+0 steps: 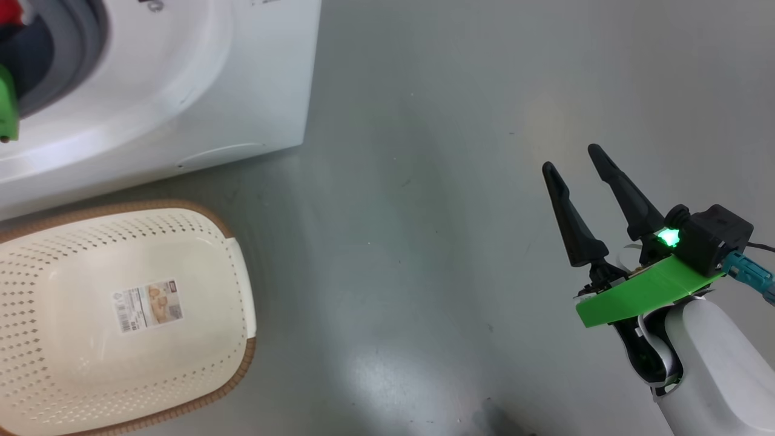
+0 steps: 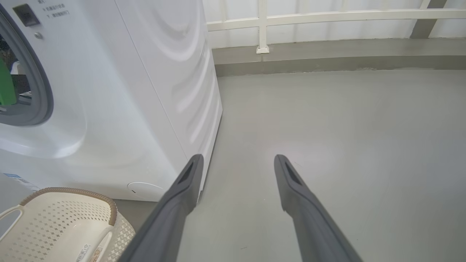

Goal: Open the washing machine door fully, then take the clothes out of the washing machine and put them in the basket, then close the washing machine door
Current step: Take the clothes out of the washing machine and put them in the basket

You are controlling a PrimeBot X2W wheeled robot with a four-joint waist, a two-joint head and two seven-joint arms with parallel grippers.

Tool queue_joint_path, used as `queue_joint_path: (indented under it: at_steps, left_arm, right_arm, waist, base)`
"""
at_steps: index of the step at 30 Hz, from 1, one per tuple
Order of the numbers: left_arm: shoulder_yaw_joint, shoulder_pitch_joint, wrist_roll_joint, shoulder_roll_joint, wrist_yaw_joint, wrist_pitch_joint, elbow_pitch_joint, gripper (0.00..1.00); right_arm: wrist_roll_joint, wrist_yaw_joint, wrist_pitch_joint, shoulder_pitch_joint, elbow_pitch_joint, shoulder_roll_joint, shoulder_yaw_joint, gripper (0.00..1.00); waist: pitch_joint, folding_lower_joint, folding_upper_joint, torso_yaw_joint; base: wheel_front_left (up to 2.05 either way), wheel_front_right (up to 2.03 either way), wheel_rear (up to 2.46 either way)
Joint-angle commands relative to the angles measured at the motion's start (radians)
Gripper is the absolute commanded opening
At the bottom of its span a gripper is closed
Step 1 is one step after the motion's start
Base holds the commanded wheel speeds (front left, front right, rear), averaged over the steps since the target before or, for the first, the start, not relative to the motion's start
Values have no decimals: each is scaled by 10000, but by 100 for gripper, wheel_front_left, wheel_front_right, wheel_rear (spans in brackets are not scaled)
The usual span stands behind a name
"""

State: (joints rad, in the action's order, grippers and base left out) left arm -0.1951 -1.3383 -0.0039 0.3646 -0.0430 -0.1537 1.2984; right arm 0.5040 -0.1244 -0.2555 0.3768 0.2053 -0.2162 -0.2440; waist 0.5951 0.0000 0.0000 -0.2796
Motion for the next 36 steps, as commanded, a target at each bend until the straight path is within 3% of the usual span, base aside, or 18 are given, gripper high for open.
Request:
queue_joint_path:
  at_steps: [1,11,18,36]
  left_arm:
    - [196,100,-190,361,127,-291,-162,0]
    - [988,910,-1241,-161,527,-1035,-399,0]
    - [1800,2235,-1962,-348,521,-1077,-2482,0]
    - [3654,4846,-2096,-1199,131,-1080,-6492,0]
  right_arm:
    - [71,-63,-63,-155,-204,-136,-115,100]
    - [23,-63,-63,-314,-112,-264,-102,100]
    - [31,-63,-63,-492,-89,-339,-61,100]
    - [78,-63,-63,-1130,33,-404,19,100]
  waist:
    - [-127,0,0,96]
    - [-810,0,0,564]
    - [-1300,0,0,808]
    - [-2510,0,0,1123]
  base:
    - [0,0,0]
    - [0,0,0]
    - [0,0,0]
    - [0,0,0]
